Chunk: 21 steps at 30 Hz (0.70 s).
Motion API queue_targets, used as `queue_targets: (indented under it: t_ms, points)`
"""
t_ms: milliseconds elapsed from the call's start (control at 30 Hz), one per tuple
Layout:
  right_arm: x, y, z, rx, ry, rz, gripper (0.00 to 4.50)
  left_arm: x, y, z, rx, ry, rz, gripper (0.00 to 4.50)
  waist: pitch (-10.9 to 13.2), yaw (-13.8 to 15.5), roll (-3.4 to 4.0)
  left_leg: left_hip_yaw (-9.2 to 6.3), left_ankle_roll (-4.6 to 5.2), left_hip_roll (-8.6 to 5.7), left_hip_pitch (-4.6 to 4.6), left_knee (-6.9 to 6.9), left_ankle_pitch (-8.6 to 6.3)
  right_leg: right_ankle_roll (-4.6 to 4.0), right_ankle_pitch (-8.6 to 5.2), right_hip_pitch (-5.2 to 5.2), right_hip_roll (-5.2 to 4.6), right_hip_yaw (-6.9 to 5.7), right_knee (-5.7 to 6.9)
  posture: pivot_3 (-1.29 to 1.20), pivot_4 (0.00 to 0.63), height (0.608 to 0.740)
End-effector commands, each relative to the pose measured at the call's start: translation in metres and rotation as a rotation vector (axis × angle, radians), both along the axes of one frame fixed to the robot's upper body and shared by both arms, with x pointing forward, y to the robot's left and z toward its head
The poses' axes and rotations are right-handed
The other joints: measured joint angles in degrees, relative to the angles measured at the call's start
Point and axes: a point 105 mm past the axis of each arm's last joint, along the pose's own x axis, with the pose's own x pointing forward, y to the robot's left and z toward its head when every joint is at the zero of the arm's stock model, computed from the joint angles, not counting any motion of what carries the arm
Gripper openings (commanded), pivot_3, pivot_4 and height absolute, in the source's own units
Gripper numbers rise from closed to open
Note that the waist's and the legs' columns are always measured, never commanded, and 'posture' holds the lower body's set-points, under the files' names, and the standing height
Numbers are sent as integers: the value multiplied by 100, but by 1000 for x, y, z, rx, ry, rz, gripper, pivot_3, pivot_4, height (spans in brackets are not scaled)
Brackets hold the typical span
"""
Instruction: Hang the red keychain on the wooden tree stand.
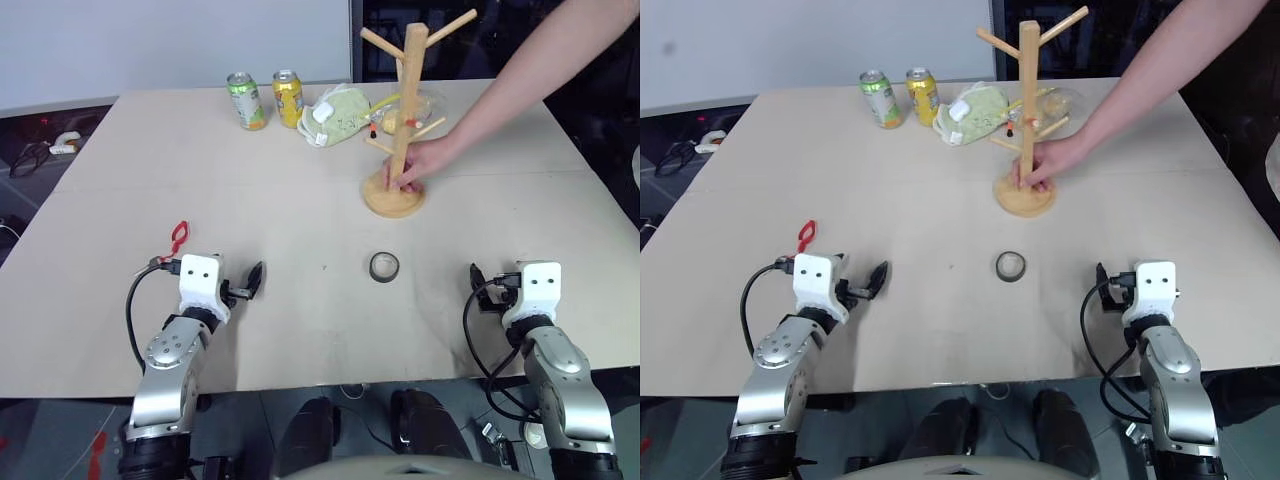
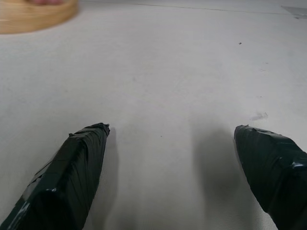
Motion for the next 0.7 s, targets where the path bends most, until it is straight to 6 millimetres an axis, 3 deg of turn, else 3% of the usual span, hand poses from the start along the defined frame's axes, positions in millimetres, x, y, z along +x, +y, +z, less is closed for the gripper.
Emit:
queue_targets:
  t_ms: [33,700]
  points:
    - [1,0,9,-12,-34,-4,4500,-1,-3,-9,-6,48,-16,4438,0,0,0,0,0,0,0,0,0,0,0,0,0,0,0,0,150,740]
    - [6,1,15,-34,-50,39,4500,-6,-1,-5,-2,46,-22,4438,8,2,7,-15,0,-1,-5,-11,0,0,-1,-2,-2,-5,-13,0,150,740]
